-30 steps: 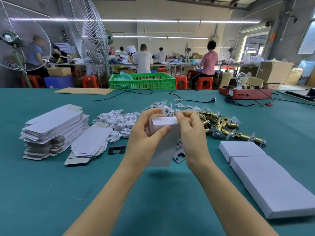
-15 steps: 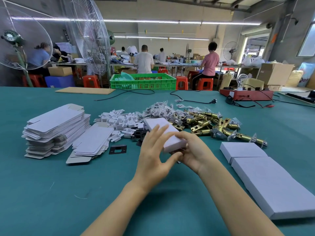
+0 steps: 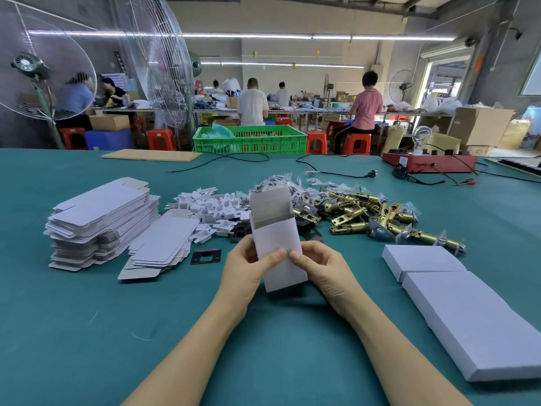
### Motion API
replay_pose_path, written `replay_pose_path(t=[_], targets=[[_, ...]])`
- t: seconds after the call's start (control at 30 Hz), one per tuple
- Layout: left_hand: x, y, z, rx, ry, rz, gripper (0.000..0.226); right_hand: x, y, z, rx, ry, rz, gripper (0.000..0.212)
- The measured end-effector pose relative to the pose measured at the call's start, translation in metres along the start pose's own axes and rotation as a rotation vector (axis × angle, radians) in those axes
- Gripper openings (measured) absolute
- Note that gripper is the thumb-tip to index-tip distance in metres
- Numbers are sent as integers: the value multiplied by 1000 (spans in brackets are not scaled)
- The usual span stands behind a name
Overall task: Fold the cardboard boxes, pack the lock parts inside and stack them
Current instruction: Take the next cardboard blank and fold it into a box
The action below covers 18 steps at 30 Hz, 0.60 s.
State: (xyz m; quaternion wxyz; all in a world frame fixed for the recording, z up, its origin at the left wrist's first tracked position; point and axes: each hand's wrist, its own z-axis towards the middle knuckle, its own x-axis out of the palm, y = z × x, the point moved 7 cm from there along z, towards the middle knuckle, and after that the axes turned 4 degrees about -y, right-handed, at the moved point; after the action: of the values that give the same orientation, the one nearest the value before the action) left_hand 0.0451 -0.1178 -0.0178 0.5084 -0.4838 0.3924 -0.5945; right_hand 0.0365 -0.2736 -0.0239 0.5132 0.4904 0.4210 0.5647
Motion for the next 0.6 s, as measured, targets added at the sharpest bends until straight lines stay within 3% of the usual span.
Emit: replay_pose_path(t=[0.3,0.37,0.43,0.5,0.53,0.6], targets=[[-2,6,2,-68,63,-31,51,8,-1,-1,-38,100,-64,27],[-8,8,5,-89,1,-85,54,-1,4,0,-69,-61,-38,19],[-18,9,9,-100,-88,-128,55,-31,6,0,-86,-419,-44,14],[-26,10,11,-94,-150,-107,47,-67,6,-10,-41,-801,-204,12],[-28,11,12,-90,-169,-94,41,-79,5,-15,-5,-909,-260,12],[-30,13,13,-86,-183,-72,32,-88,2,-12,34,-912,-350,15]])
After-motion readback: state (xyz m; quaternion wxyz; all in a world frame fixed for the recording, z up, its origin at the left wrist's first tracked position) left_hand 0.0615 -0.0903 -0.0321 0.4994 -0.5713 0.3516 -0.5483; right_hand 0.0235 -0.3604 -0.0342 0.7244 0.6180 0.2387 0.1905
